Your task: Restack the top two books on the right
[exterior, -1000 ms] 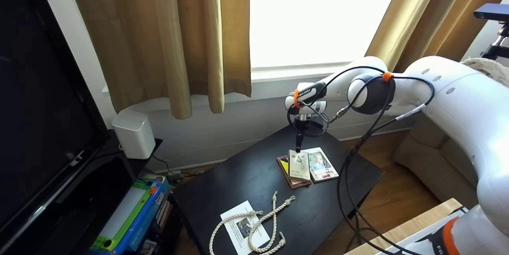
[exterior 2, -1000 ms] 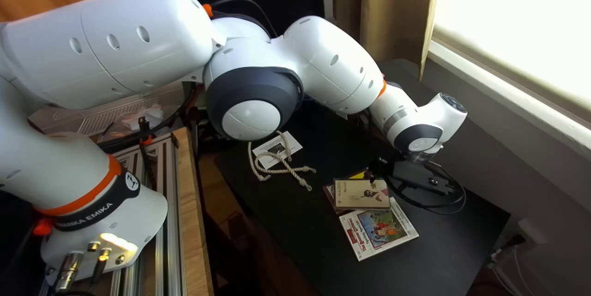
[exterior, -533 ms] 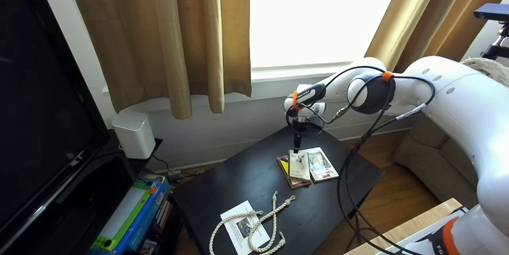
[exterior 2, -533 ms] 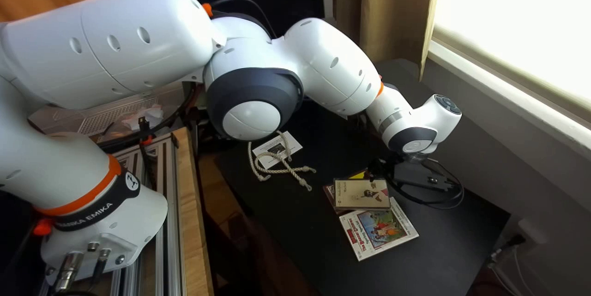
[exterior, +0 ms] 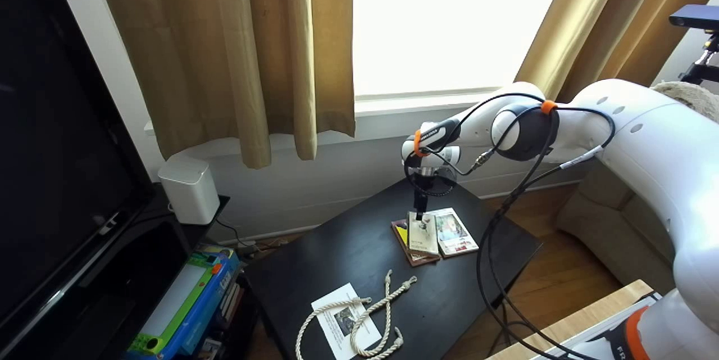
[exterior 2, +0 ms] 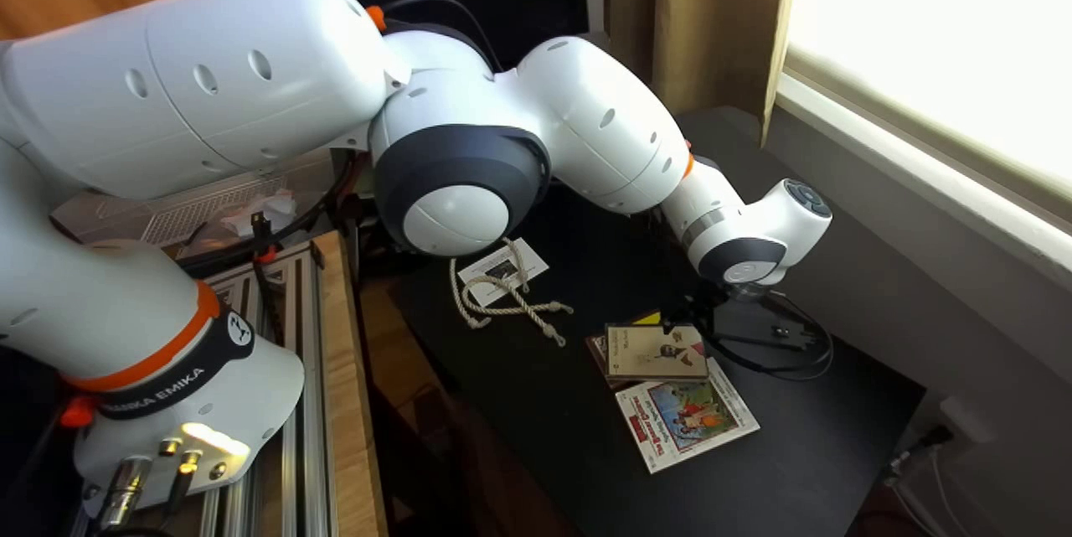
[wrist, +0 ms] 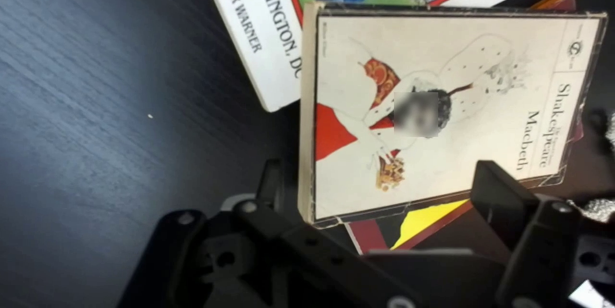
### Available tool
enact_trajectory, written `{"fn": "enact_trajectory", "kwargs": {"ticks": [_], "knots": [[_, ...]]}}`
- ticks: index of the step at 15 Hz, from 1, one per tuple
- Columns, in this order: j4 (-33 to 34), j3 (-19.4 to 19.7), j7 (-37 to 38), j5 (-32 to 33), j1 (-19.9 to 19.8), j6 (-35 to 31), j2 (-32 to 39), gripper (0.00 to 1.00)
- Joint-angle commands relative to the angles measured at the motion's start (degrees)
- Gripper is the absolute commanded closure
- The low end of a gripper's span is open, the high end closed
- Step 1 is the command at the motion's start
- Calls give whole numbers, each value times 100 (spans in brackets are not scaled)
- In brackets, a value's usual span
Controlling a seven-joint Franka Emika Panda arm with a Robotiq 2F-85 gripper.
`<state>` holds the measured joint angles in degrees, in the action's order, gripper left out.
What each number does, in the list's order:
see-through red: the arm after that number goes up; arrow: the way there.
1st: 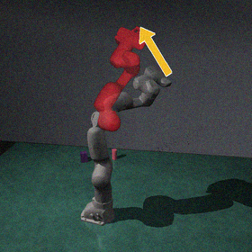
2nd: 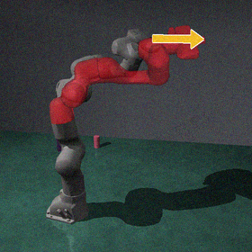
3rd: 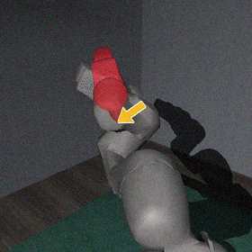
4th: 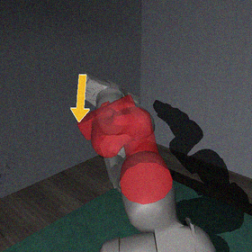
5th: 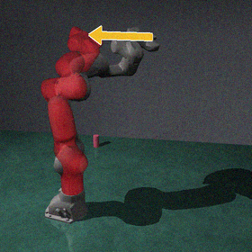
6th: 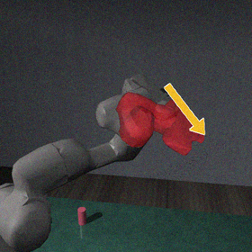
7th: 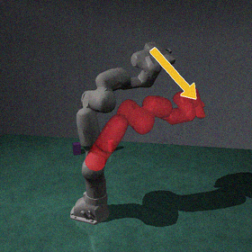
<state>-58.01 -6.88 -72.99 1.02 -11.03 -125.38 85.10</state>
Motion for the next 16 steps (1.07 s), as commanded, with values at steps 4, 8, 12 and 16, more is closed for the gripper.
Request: {"fn": "enact_trajectory", "kwargs": {"ticks": [4,8,12,16], "knots": [[-348,-22,29,-173,-21,-563,0,0],[-471,-51,180,-282,-37,-987,2,0],[-586,-88,253,-329,-50,-947,3,0],[-600,-43,332,-308,-32,-962,4,29]]}}
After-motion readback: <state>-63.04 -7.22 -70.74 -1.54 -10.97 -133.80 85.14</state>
